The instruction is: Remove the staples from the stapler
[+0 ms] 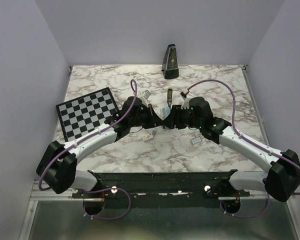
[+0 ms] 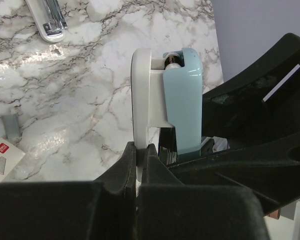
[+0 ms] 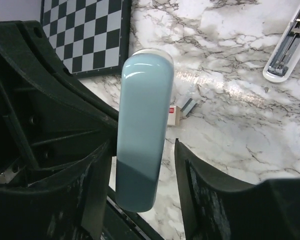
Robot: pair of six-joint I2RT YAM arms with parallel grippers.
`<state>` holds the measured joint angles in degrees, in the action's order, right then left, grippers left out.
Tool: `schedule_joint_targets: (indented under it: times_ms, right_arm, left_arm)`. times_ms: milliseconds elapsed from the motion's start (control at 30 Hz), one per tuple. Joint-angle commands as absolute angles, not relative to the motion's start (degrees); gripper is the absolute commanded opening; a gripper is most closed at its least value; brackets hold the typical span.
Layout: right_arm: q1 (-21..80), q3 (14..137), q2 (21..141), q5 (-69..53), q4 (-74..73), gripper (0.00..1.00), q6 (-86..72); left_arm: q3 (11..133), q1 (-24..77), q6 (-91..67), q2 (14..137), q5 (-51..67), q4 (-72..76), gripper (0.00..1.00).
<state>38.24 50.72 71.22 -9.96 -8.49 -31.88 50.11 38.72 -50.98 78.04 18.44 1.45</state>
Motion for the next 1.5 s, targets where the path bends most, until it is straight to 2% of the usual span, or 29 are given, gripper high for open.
schedule_joint_targets:
  times_ms: [0, 100, 200, 367, 633, 733, 767, 867, 900, 967, 1000, 1300, 1467]
  right_arm:
    - [38.93, 48.25, 70.75, -9.41, -4.04, 0.61, -30.94]
    - [39.11, 48.16, 70.84, -7.83, -4.48, 0.58, -30.67]
    - [39.37, 47.99, 70.67, -6.07, -4.92, 0.46, -31.02]
    - [40.25, 48.08, 69.35, -4.93, -6.33, 0.55, -31.20]
    - [42.45, 48.96, 68.73, -0.35, -10.46, 0.49, -30.50]
    - [42.71, 49.22, 69.52, 1.04, -10.72, 0.37, -30.76]
    - [42.71, 49.39, 69.52, 1.23, -10.81, 0.26, -30.76]
    - [42.80, 50.19, 68.47, 4.73, -12.83, 0.04, -30.94]
    - [42.80, 50.19, 67.77, 7.70, -13.35, 0.03, -30.85]
    - [42.80, 50.97, 65.83, 10.10, -14.15, 0.02, -29.98]
    - [42.72, 52.98, 65.22, 12.63, -16.50, 0.02, -27.36]
    - [41.84, 58.97, 66.44, 16.08, -17.93, 0.01, -22.69]
    - [37.71, 63.36, 67.32, 15.74, -17.93, 0.02, -19.25]
  left_arm:
    - [50.71, 39.46, -53.61, 77.87, 20.48, 5.27, 0.00]
    - [50.54, 39.46, -54.49, 77.52, 19.95, 6.23, 0.00]
    - [50.27, 39.46, -54.93, 77.08, 18.46, 5.72, 0.00]
    - [49.83, 39.11, -55.89, 76.46, 15.74, 5.19, 0.00]
    - [50.18, 38.85, -56.87, 76.38, 14.41, 5.45, 0.00]
    - [50.27, 38.85, -56.78, 76.29, 13.98, 5.01, 0.00]
    - [50.19, 38.85, -56.60, 76.12, 13.63, 5.01, 0.00]
    - [50.18, 38.94, -52.75, 75.85, 11.79, 3.96, 0.00]
    - [50.36, 38.85, -50.04, 75.68, 10.21, 2.21, 0.00]
    - [50.54, 38.94, -41.43, 75.85, 5.30, 0.10, 0.00]
    - [50.45, 38.85, -35.13, 76.81, -5.52, -5.22, 0.00]
    - [49.75, 39.55, -26.46, 76.56, -7.12, -7.38, 0.00]
    - [47.99, 44.90, -19.44, 72.52, -13.16, -5.01, 0.00]
